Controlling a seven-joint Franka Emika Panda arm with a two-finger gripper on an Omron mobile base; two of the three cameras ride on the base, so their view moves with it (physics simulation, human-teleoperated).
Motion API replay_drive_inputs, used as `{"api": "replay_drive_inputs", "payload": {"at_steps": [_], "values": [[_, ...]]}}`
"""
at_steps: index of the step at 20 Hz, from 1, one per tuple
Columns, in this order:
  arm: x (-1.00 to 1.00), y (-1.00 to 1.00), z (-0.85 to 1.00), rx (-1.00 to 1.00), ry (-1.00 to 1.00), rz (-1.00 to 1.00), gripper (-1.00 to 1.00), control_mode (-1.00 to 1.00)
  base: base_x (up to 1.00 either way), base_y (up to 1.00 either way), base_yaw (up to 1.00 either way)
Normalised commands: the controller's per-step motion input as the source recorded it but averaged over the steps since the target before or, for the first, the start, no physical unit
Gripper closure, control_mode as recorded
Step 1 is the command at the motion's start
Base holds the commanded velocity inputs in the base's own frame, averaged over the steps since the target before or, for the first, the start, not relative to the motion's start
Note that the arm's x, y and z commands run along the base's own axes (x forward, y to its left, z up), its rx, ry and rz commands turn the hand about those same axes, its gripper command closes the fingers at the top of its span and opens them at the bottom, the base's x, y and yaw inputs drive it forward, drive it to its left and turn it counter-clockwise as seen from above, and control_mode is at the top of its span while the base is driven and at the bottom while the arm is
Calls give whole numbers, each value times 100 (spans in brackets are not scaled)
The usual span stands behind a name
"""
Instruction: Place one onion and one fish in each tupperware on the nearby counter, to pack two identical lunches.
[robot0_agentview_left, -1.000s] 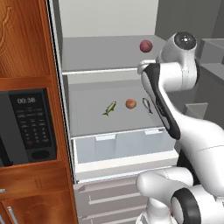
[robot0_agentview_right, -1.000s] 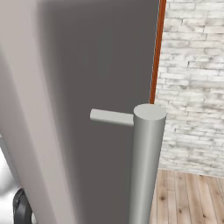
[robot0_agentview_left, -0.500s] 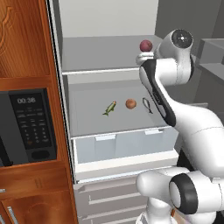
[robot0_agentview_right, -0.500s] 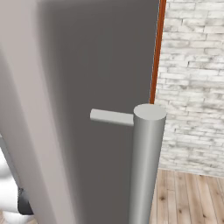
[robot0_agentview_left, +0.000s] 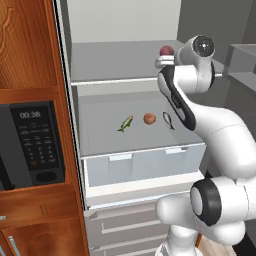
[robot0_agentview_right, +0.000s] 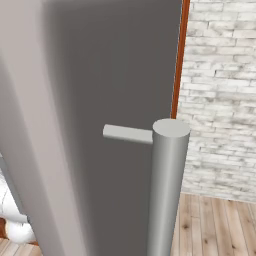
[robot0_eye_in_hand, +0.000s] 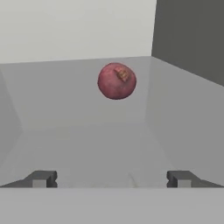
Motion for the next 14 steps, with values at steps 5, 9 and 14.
{"api": "replay_drive_inputs", "payload": {"at_steps": [5, 9, 14], "values": [[60, -14, 12, 0, 3, 0, -100, -100, 0, 0, 0], [64, -13, 0, 2, 9, 0, -100, -100, 0, 0, 0], [67, -2, 0, 0, 6, 0, -100, -100, 0, 0, 0]]}}
